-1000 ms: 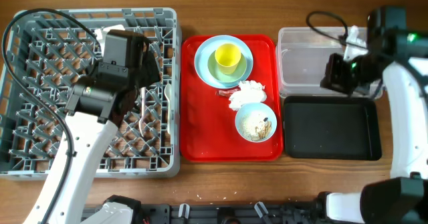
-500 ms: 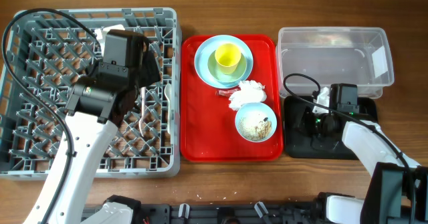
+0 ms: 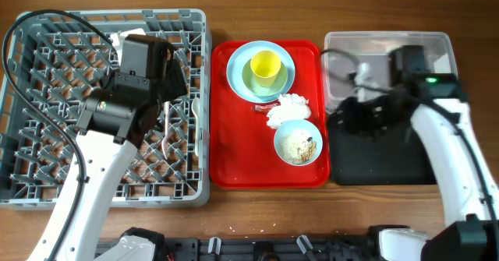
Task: Sort waste into correct bins and load items into the dishwasher rack
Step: 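Reach the right gripper to the light-blue bowl of rice scraps, then grasp the rim of the light-blue bowl with the right gripper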
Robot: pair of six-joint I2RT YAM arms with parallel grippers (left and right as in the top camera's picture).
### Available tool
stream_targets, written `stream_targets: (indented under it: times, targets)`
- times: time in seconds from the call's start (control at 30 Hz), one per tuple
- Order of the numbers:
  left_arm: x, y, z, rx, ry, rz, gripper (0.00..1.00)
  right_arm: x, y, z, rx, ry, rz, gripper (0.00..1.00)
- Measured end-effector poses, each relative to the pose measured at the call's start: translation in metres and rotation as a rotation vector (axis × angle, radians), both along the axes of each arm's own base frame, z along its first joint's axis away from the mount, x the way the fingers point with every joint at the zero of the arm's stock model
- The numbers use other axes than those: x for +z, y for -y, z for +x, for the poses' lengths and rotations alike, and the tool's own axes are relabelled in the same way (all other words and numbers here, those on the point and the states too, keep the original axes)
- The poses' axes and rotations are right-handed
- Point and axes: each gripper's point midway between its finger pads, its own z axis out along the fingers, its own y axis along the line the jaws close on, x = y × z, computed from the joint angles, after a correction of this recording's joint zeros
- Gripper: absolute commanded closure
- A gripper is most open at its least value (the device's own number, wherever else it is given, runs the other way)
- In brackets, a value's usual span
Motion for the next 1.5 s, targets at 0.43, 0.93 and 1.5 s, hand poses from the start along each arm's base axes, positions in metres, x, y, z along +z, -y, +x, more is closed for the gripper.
stream_targets:
  times: [0.43,0.93,1.5]
  targets:
    - [0.000,0.000,0.000,0.000,0.000,0.000,0.00,-0.051,-0.104,-0.013,0.161,0.224,-0.410,0.64]
    - [0.000,0.000,0.000,0.000,0.000,0.000,0.00,-0.109,-0.095,-0.020,0.147,0.092,-0.508,0.65]
    - [0.000,0.000,0.000,0.000,0.000,0.000,0.00,-0.120,-0.086,-0.032,0.149,0.046,-0.530,0.76]
